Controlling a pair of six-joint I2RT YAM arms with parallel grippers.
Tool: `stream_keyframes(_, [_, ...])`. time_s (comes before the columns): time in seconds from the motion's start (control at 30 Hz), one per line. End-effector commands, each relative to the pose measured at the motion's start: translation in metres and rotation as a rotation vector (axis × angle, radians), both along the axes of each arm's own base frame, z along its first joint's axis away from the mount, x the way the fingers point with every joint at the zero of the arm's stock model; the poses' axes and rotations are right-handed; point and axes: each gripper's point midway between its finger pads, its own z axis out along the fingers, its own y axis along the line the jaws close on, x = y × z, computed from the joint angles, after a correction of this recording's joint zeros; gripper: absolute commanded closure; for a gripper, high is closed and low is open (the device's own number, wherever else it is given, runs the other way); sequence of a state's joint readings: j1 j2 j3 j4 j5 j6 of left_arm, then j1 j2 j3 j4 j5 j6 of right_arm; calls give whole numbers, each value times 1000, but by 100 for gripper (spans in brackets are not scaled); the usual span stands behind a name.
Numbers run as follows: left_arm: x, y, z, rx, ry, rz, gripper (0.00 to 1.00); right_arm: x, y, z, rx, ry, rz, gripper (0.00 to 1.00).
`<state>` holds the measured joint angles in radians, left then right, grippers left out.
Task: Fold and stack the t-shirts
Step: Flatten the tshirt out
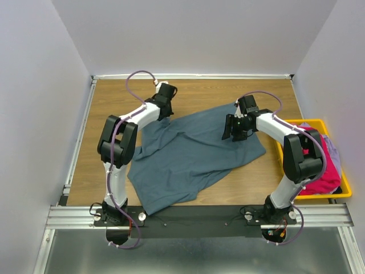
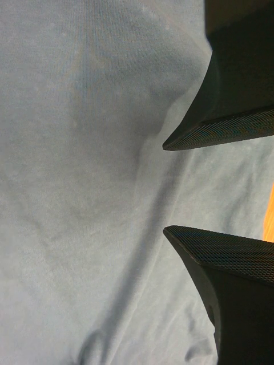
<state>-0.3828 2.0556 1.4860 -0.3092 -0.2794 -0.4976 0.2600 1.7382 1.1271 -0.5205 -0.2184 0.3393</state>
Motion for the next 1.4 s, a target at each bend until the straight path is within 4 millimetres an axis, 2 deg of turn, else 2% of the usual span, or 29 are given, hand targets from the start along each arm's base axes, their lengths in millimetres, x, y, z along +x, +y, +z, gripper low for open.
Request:
stream_keyframes(0.0, [-2,-41,76,15,-159,-58,100,3,-3,12,-15,-43,-13,37])
stream_keyframes(0.03, [-6,-48,76,8,-157,-76,100,3,-5,12,-20,-44,-16,37])
stream_keyframes(0.17, [-33,-98,62,-47,-116,-229,100,2,-5,11,-22,-40,-30,37])
stream_keyframes(0.2, [-47,-122,64,-50,-122,-294,100,2,-5,11,-21,-41,-34,37])
stream_keyframes(0.27, [-62,-145,67,-63,-128,-375,100,4,-5,12,-21,-45,-38,37])
stream_keyframes(0.3, [-76,-161,63,-96,-115,-441,100,5,-7,13,-26,-50,-46,37])
stream_keyframes(0.33, [-83,-167,68,-132,-116,-464,100,5,-8,14,-31,-55,-51,37])
stream_keyframes(0.4, [-99,-175,60,-199,-79,-518,100,7,-12,17,-47,-72,-72,37])
stream_keyframes(0.47, [-111,-178,62,-217,-66,-562,100,7,-15,19,-60,-81,-90,37])
stream_keyframes(0.53, [-133,-189,61,-266,-15,-666,98,8,-19,23,-76,-101,-104,37])
stream_keyframes(0.63, [-155,-193,61,-270,24,-753,85,10,-18,24,-72,-110,-111,37])
stream_keyframes(0.7, [-158,-192,73,-265,-2,-794,75,11,-16,24,-59,-109,-104,37])
stream_keyframes(0.73, [-160,-193,79,-273,-13,-814,57,11,-13,24,-42,-105,-94,37])
stream_keyframes(0.8, [-159,-191,101,-276,-75,-825,33,12,-10,24,-30,-104,-87,37])
stream_keyframes(0.83, [-151,-188,110,-270,-125,-803,17,12,-8,24,-20,-103,-80,37])
stream_keyframes(0.87, [-147,-182,126,-283,-170,-779,15,13,-7,24,-15,-104,-74,37])
stream_keyframes(0.9, [-131,-164,125,-284,-197,-719,14,13,-4,25,-6,-103,-66,37])
stream_keyframes(0.93, [-123,-153,125,-289,-202,-685,14,13,-3,25,-1,-102,-60,37])
stream_keyframes(0.97, [-114,-143,121,-289,-198,-657,14,13,-2,25,4,-103,-54,37])
stream_keyframes(1.0, [-96,-121,119,-287,-196,-604,14,13,0,25,12,-103,-46,37])
stream_keyframes(1.07, [-79,-104,104,-274,-175,-569,14,13,1,26,20,-103,-41,37])
stream_keyframes(1.1, [-70,-100,107,-263,-191,-584,14,12,3,25,25,-98,-34,37])
stream_keyframes(1.13, [-59,-92,95,-243,-174,-572,14,12,3,25,29,-97,-33,37])
stream_keyframes(1.17, [-49,-93,100,-233,-195,-583,14,12,4,24,32,-95,-31,37])
stream_keyframes(1.23, [-40,-96,93,-208,-198,-641,16,10,6,23,45,-87,-22,37])
stream_keyframes(1.27, [-35,-98,75,-204,-164,-661,16,9,6,23,46,-85,-21,37])
stream_keyframes(1.3, [-26,-102,82,-203,-182,-682,17,9,7,23,48,-83,-20,37])
stream_keyframes(1.33, [-25,-106,75,-211,-163,-708,18,7,7,22,53,-80,-17,37])
stream_keyframes(1.37, [-21,-107,59,-198,-136,-730,19,7,7,23,54,-79,-16,37])
